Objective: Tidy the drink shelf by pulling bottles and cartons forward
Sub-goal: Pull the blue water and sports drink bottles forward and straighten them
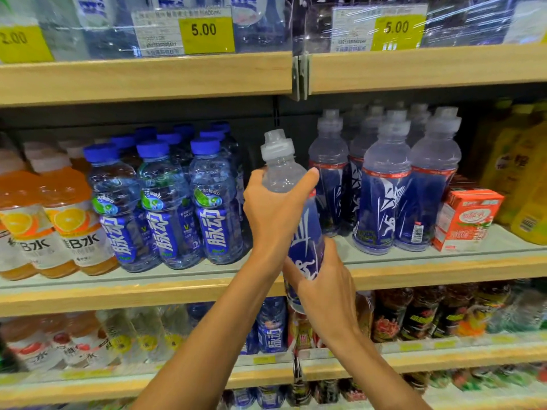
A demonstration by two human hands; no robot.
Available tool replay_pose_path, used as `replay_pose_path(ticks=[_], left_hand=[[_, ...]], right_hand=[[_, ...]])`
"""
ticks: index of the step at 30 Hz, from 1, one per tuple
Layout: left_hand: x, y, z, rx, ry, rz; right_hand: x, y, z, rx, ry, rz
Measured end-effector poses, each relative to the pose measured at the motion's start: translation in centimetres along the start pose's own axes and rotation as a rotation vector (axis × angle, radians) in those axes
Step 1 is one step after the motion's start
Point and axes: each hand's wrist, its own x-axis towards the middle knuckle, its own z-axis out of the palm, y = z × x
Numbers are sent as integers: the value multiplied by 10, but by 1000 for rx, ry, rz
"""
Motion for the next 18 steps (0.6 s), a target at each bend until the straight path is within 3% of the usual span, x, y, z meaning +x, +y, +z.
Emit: replay_pose_path(ticks=[3,7,11,15,18], left_hand=[[1,3,1,-93,12,-2],[9,10,-10,-238,-99,-118],[21,16,-25,-520,-463,-385],[27,17,-28,-864,-847,-385],[28,12,-29,-964,-998,-395]], right_hand=[[-2,1,-1,59,-58,2],[7,12,-14,496,-304,124],[16,12,-32,860,-663,300],[15,7,-23,1068,-1000,390],[10,4,-14,1091,-1044,400]])
